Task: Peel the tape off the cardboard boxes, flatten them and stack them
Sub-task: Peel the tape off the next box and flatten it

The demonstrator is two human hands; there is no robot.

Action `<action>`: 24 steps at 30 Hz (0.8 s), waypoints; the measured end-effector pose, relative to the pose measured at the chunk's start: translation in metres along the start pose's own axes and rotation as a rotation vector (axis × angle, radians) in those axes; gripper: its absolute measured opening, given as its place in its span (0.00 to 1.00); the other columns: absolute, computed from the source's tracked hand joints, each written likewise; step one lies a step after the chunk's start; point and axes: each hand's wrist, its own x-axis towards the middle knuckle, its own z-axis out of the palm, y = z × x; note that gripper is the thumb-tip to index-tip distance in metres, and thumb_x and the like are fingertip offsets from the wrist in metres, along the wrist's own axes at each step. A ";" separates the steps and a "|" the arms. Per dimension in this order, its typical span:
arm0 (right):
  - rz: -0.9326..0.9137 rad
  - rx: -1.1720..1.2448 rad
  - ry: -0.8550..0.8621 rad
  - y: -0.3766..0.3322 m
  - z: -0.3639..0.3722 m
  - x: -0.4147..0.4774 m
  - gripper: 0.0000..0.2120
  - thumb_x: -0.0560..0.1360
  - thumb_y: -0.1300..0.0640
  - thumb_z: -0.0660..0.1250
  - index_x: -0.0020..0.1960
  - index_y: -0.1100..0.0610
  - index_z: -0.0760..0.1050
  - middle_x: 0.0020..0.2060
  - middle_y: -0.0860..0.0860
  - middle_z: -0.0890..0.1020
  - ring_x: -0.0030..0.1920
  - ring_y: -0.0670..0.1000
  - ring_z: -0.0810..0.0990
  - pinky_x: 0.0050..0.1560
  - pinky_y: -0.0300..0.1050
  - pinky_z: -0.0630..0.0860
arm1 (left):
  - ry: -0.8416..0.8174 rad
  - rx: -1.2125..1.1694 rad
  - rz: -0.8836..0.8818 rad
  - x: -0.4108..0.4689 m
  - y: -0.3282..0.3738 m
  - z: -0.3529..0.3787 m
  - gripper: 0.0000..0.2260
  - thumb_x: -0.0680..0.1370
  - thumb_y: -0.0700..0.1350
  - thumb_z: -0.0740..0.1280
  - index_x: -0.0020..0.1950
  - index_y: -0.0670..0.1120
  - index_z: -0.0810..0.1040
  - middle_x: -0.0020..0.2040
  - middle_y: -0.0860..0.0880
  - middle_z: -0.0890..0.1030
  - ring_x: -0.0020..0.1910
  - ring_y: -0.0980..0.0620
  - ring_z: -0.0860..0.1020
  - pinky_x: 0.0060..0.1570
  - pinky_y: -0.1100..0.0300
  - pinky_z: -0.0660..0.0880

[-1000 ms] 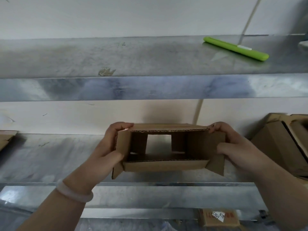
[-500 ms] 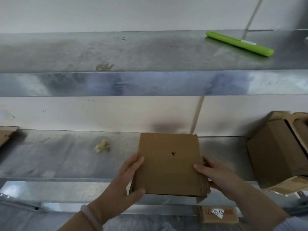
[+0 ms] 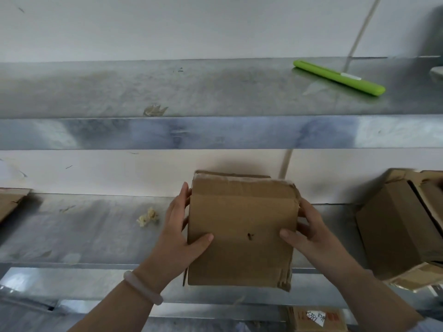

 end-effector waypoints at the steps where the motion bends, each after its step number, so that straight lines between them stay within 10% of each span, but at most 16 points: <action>1: -0.030 0.000 0.012 -0.002 0.002 0.001 0.31 0.71 0.53 0.73 0.67 0.34 0.63 0.62 0.37 0.72 0.60 0.40 0.75 0.50 0.38 0.78 | 0.010 0.042 0.028 0.001 0.003 -0.001 0.45 0.68 0.55 0.73 0.71 0.75 0.43 0.72 0.65 0.57 0.70 0.66 0.60 0.66 0.60 0.67; 8: -0.279 -0.248 0.043 0.014 0.002 0.000 0.28 0.72 0.60 0.74 0.60 0.33 0.69 0.66 0.37 0.65 0.65 0.41 0.69 0.62 0.42 0.76 | 0.036 0.070 0.026 -0.005 -0.002 0.000 0.32 0.68 0.58 0.74 0.68 0.66 0.62 0.67 0.63 0.60 0.66 0.60 0.66 0.62 0.56 0.75; 12: -0.499 -0.626 0.154 0.018 -0.001 -0.002 0.27 0.69 0.68 0.75 0.54 0.41 0.71 0.62 0.36 0.66 0.65 0.37 0.66 0.59 0.30 0.70 | 0.034 -0.332 -0.165 -0.009 0.013 -0.005 0.24 0.72 0.69 0.62 0.62 0.57 0.74 0.63 0.52 0.73 0.62 0.56 0.73 0.56 0.60 0.75; 16: -0.572 -0.629 0.207 0.018 -0.010 0.012 0.13 0.74 0.73 0.64 0.52 0.59 0.79 0.48 0.35 0.77 0.52 0.34 0.76 0.51 0.27 0.72 | 0.101 -0.381 -0.371 0.007 0.025 -0.016 0.23 0.77 0.60 0.53 0.60 0.47 0.77 0.56 0.49 0.81 0.57 0.54 0.79 0.51 0.56 0.79; 20: -0.521 -0.660 0.149 -0.003 -0.018 0.025 0.16 0.69 0.72 0.65 0.43 0.51 0.80 0.50 0.37 0.74 0.53 0.36 0.74 0.49 0.26 0.71 | 0.072 -0.281 -0.441 0.024 0.040 -0.022 0.11 0.81 0.46 0.60 0.54 0.44 0.80 0.52 0.47 0.83 0.53 0.53 0.80 0.43 0.60 0.80; 24: -0.372 -0.702 -0.021 -0.033 -0.030 0.040 0.28 0.68 0.66 0.76 0.57 0.39 0.75 0.50 0.41 0.75 0.51 0.43 0.78 0.49 0.30 0.74 | -0.132 -0.178 -0.437 0.036 0.045 -0.035 0.15 0.71 0.52 0.74 0.56 0.52 0.79 0.56 0.51 0.80 0.54 0.54 0.80 0.44 0.60 0.80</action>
